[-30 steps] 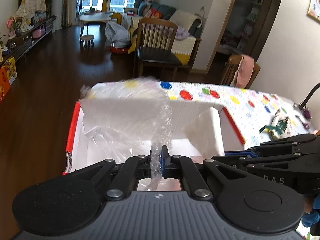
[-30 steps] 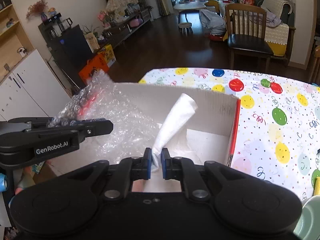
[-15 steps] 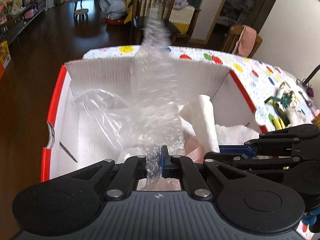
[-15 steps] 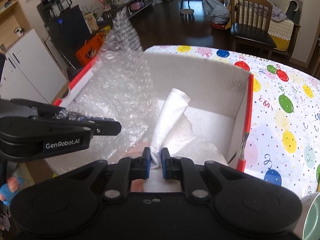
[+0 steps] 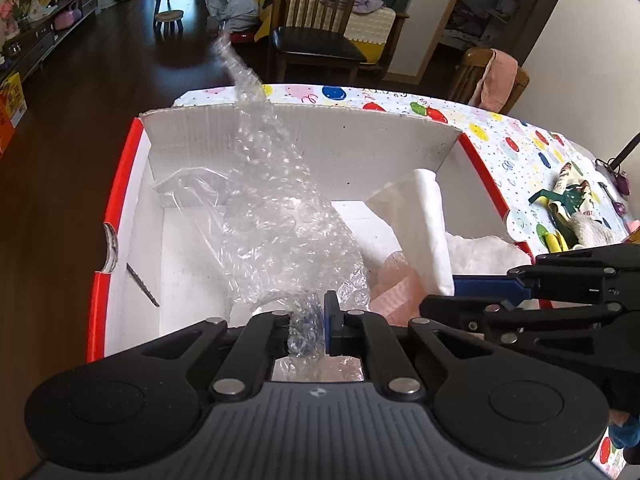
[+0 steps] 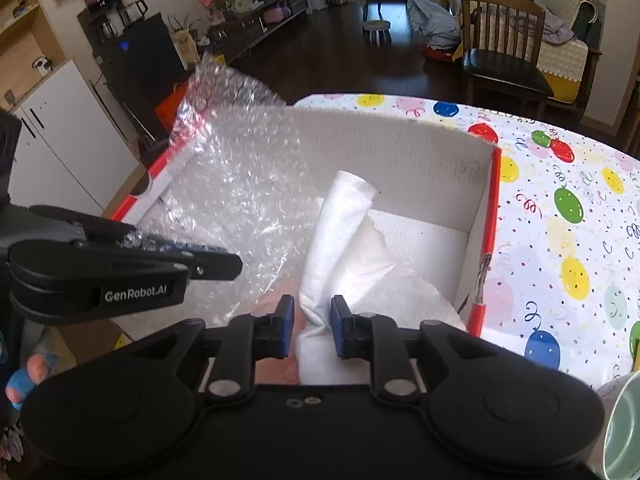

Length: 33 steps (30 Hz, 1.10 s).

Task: Organize soft objects
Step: 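Lower the tissue and bubble wrap into the box and open the grippers, then move both open grippers back toward the towel and black mask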

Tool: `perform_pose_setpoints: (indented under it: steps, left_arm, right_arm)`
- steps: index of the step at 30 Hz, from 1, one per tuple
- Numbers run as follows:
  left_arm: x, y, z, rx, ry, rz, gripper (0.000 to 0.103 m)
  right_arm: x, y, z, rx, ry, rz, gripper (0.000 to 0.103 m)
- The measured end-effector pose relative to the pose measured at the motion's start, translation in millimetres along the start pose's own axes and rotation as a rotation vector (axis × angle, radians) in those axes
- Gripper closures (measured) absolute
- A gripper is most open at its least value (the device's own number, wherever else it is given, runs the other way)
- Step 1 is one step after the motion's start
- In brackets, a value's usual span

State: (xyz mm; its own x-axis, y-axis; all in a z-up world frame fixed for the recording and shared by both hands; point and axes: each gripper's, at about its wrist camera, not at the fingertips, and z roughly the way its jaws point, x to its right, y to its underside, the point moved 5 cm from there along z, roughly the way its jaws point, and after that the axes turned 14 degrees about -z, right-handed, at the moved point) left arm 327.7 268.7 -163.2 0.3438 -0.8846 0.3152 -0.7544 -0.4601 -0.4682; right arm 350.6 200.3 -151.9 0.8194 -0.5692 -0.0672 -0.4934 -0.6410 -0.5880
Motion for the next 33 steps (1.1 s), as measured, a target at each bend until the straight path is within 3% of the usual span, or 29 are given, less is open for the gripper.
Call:
perform_pose_setpoints:
  steps: [4, 8, 10, 11, 12, 13, 23, 33]
  left_arm:
    - [-2, 0, -8, 0.016, -0.003, -0.011, 0.097]
    - [-3, -1, -15, 0.026, 0.003, -0.026, 0.088]
    - [-4, -1, -21, 0.043, 0.008, -0.031, 0.074]
    - [-4, -1, -25, 0.053, 0.008, -0.031, 0.053]
    - [-4, -1, -29, 0.065, 0.006, -0.031, 0.026]
    - [-4, -1, -33, 0.079, 0.006, -0.033, 0.021]
    - [7, 7, -83, 0.198, 0.008, -0.031, 0.020]
    - [50, 28, -137, 0.322, 0.035, 0.016, 0.020]
  right_arm:
    - [1, 2, -11, 0.026, 0.001, 0.007, 0.080]
    - [4, 2, -24, 0.066, -0.001, 0.015, 0.066]
    - [5, 2, -31, 0.084, 0.001, 0.018, 0.061]
    - [5, 2, -35, 0.094, 0.000, 0.016, 0.059]
    - [6, 1, -39, 0.103, 0.001, 0.012, 0.057]
    - [6, 1, -44, 0.115, 0.003, 0.008, 0.056]
    - [0, 5, -89, 0.211, -0.016, -0.008, 0.040]
    - [-2, 23, -152, 0.326, -0.014, -0.037, 0.023]
